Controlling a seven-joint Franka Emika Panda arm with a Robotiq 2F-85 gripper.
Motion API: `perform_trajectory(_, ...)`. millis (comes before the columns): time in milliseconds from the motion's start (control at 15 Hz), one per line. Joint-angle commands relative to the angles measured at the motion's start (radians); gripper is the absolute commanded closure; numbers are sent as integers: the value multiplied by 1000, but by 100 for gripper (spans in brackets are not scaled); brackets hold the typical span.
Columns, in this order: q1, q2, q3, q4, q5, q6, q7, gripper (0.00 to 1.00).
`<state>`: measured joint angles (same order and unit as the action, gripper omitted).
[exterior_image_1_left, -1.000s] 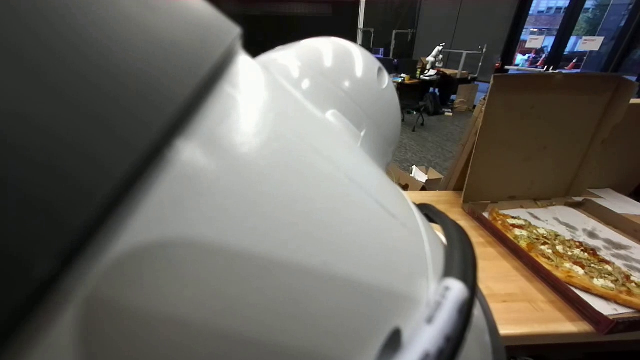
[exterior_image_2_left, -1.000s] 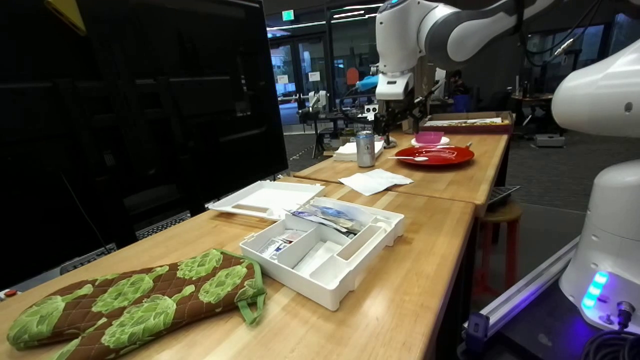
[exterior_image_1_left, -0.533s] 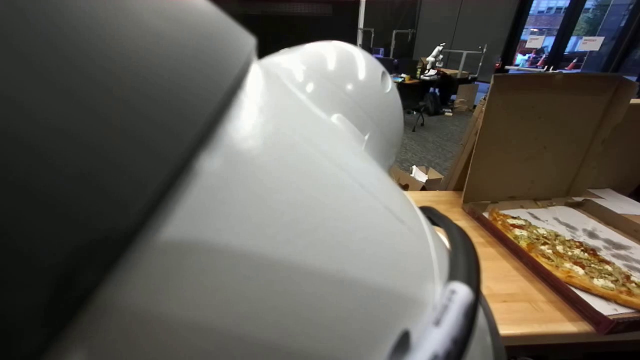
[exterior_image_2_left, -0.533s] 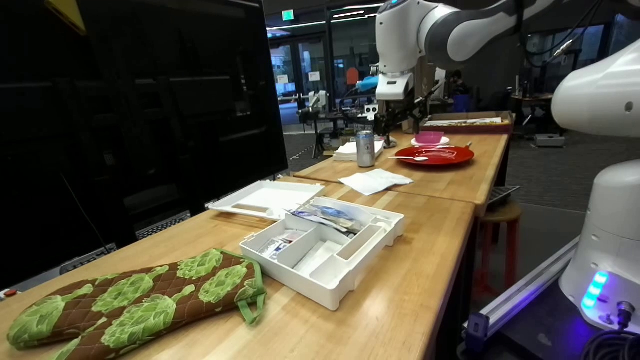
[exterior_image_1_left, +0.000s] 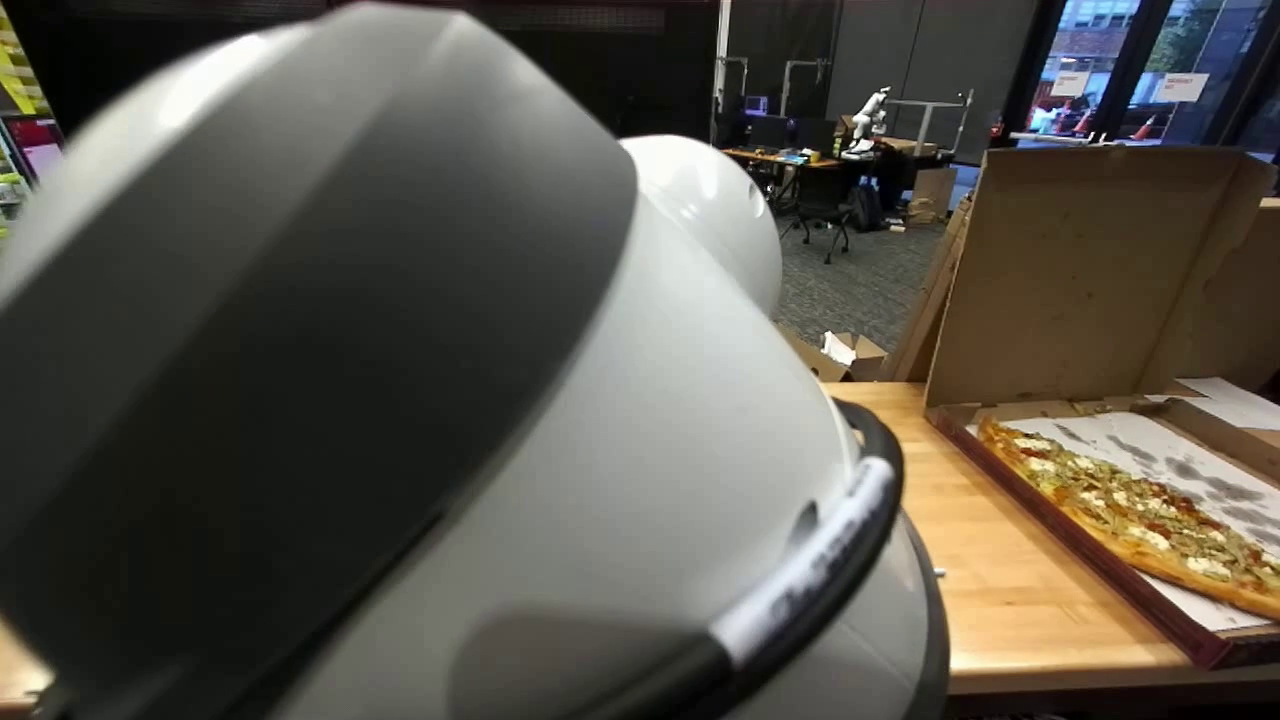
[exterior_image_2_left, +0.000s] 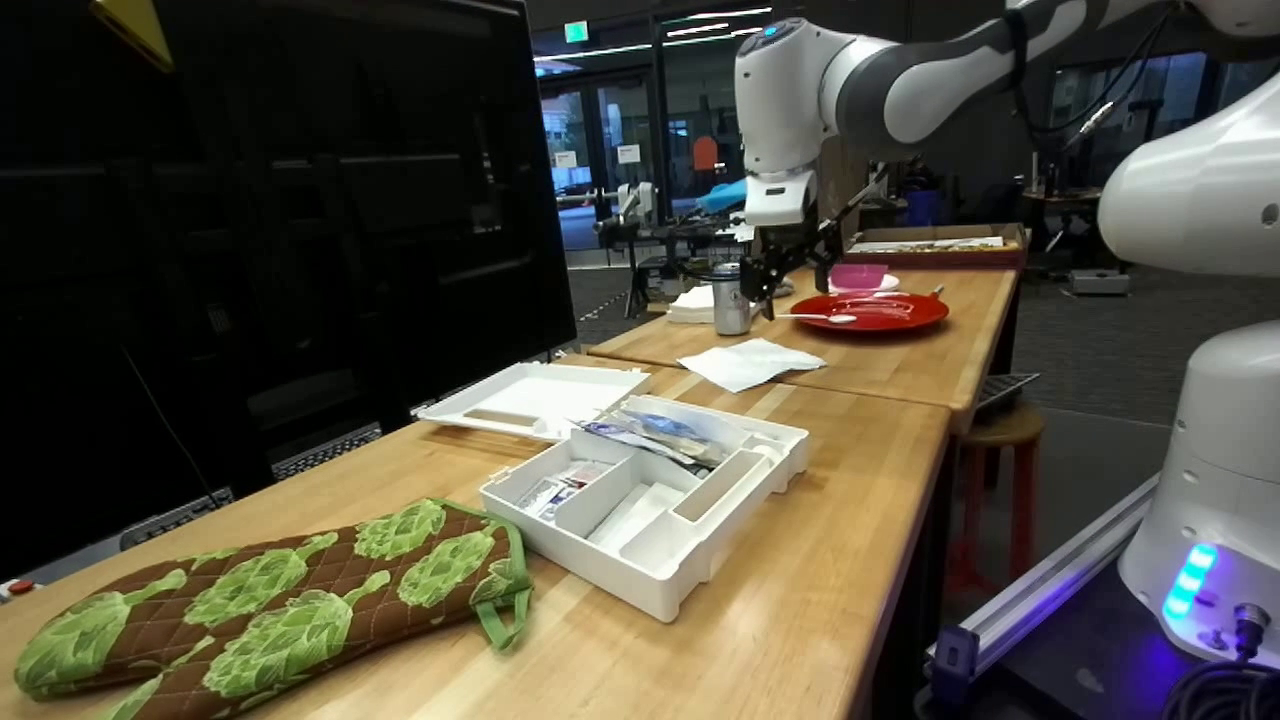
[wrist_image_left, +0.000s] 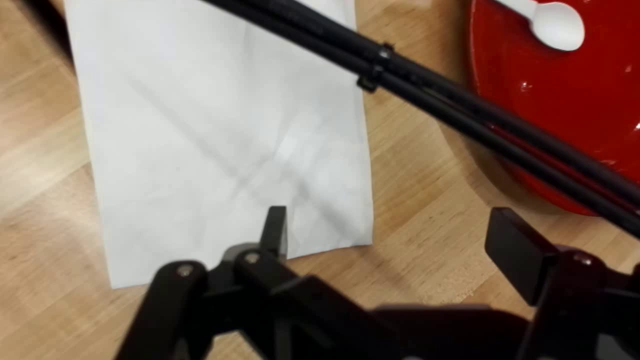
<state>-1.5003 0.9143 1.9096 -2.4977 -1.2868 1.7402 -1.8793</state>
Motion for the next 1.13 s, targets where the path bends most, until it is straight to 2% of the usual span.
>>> perform_trajectory(0,73,15,-42,-1,-24,8,-39,0)
perform_trajectory(467,172,17,-136,17,-67,105,-160,0)
perform_trajectory(733,176,-7,-157,18,-78,163,-231,0)
perform_trajectory(800,173,-19,-156,17,-44,151,-201,0)
perform_trajectory(1067,173,-19,-159,17,-46,162,-223,0)
